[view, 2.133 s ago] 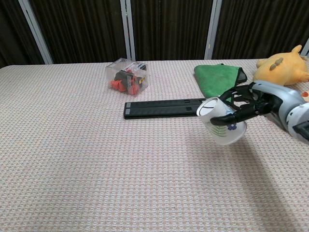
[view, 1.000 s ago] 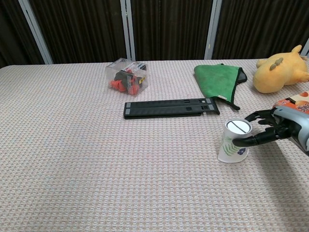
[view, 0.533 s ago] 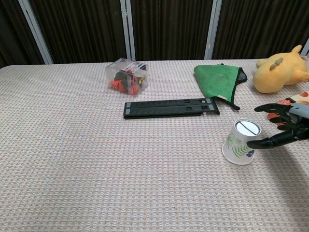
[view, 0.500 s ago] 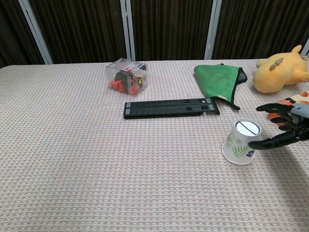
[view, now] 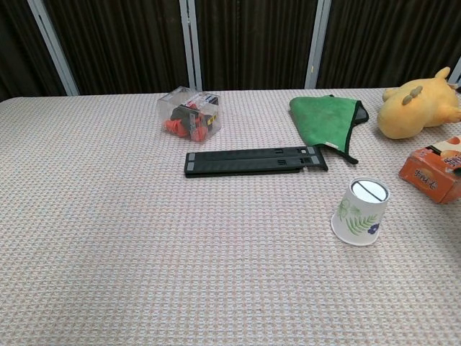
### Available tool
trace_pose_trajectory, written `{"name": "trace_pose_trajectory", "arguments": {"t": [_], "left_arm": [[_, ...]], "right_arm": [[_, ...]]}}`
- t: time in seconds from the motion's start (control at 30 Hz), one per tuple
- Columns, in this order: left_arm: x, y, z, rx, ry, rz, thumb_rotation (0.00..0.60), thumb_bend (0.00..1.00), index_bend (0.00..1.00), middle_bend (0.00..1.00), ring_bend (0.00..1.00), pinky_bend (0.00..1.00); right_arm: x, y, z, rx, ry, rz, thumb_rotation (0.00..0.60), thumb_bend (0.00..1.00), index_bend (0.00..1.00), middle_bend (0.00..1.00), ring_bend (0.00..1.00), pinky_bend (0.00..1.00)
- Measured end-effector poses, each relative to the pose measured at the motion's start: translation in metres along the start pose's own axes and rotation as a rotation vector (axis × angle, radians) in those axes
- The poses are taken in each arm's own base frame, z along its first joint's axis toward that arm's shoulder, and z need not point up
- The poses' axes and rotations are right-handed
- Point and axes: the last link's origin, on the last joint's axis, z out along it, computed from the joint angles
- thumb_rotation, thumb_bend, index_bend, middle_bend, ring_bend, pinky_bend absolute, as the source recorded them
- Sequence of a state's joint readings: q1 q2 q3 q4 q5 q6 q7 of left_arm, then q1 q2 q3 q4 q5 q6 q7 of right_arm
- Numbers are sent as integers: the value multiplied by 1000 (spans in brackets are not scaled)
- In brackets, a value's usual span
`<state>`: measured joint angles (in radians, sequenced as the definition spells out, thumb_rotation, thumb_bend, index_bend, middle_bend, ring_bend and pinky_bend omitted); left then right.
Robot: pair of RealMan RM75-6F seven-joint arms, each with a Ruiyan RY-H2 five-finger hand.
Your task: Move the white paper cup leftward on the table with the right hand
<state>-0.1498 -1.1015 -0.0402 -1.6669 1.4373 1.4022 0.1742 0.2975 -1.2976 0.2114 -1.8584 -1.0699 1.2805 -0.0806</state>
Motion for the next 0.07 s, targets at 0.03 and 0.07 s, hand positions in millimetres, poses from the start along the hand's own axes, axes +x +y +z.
{"name": "trace_pose_trajectory", "arguments": {"t": [0.03, 0.07], "left_arm": [[0, 0, 0, 1, 1, 0, 600, 0, 0, 0, 0, 0], [0, 0, 0, 2, 1, 1, 600, 0, 0, 0, 0, 0]], "right_arm": [[8, 3, -2, 13, 14, -32, 600, 111, 27, 0, 0, 0], [16, 8, -4, 28, 32, -76, 600, 107, 38, 0, 0, 0]]}}
